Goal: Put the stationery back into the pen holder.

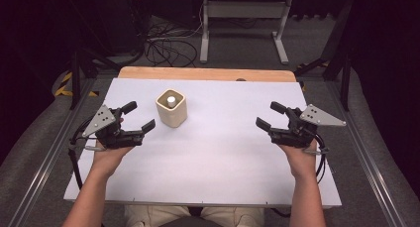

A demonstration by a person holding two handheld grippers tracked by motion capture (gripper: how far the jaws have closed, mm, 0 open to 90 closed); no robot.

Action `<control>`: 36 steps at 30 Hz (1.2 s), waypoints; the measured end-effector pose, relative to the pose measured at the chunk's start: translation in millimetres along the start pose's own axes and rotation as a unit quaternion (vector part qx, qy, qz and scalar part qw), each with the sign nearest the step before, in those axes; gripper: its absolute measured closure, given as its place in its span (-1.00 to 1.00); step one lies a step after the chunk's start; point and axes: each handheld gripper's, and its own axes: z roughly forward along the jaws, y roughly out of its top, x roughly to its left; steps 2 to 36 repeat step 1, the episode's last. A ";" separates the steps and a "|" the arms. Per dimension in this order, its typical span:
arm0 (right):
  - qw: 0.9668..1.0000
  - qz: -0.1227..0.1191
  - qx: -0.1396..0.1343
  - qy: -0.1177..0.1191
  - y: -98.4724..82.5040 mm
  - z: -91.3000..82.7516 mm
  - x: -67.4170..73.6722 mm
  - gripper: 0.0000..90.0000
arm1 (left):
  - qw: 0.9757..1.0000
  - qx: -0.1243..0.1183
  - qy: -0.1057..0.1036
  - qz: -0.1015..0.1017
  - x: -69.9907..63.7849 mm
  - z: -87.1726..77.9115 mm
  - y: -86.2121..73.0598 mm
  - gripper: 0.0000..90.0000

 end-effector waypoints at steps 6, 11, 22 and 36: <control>1.000 0.000 0.000 0.000 0.0 0.0 0.0 -0.55 | 1.000 0.000 0.000 0.001 -0.1 -0.1 0.1 -0.79; 1.000 0.000 0.000 0.000 0.0 0.0 0.0 -0.55 | 1.000 0.000 0.000 0.001 -0.1 -0.1 0.1 -0.79; 1.000 0.000 0.000 0.000 0.0 0.0 0.0 -0.55 | 1.000 0.000 0.000 0.001 -0.1 -0.1 0.1 -0.79; 1.000 0.000 0.000 0.000 0.0 0.0 0.0 -0.55 | 1.000 0.000 0.000 0.001 -0.1 -0.1 0.1 -0.79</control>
